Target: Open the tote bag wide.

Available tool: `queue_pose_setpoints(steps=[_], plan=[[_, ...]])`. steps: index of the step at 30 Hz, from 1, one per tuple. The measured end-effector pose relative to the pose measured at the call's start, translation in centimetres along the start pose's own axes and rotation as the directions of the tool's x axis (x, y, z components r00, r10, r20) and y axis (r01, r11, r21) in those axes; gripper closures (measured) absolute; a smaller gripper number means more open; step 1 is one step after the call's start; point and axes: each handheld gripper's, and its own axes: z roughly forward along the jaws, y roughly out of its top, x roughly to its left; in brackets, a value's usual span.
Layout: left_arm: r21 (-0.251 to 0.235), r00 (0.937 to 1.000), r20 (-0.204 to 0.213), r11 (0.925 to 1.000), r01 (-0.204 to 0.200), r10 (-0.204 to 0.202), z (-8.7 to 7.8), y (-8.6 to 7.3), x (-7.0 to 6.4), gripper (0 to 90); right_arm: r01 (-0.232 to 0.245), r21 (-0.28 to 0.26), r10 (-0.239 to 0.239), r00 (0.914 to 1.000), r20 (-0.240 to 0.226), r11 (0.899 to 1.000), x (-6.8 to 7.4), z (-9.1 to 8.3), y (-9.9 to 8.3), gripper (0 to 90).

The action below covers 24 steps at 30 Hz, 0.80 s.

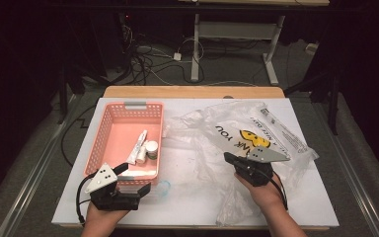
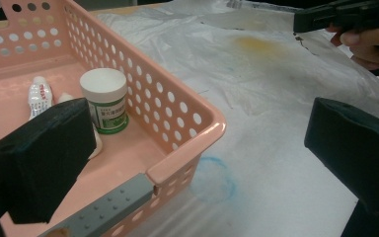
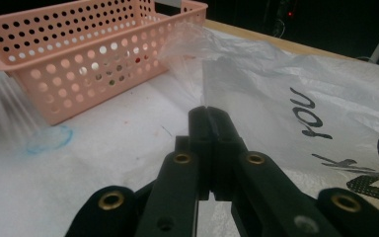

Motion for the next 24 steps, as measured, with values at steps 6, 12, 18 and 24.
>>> queue_pose_setpoints(steps=[6,12,18,24], plan=[[-0.002,0.9999,-0.009,1.0,0.006,-0.006,-0.1,0.0,0.4,0.0,0.013,-0.004,-0.013,0.9998,0.014,1.0,0.0,0.1,1.1,90.0],[-0.004,0.9999,-0.016,1.0,0.004,-0.004,-0.1,0.1,0.5,0.0,0.0,-0.047,0.002,0.9994,0.035,0.999,-0.4,0.1,2.8,90.0],[-0.012,0.9997,-0.021,0.9999,0.01,-0.011,-0.3,0.0,0.6,0.0,-0.019,-0.112,0.022,0.9994,0.025,0.993,-0.6,-0.1,3.3,90.0],[-0.017,0.9994,-0.032,0.9998,0.012,-0.012,-0.4,0.1,0.8,0.0,-0.022,-0.127,0.027,0.9992,0.031,0.992,-1.1,-0.5,3.1,90.0]])
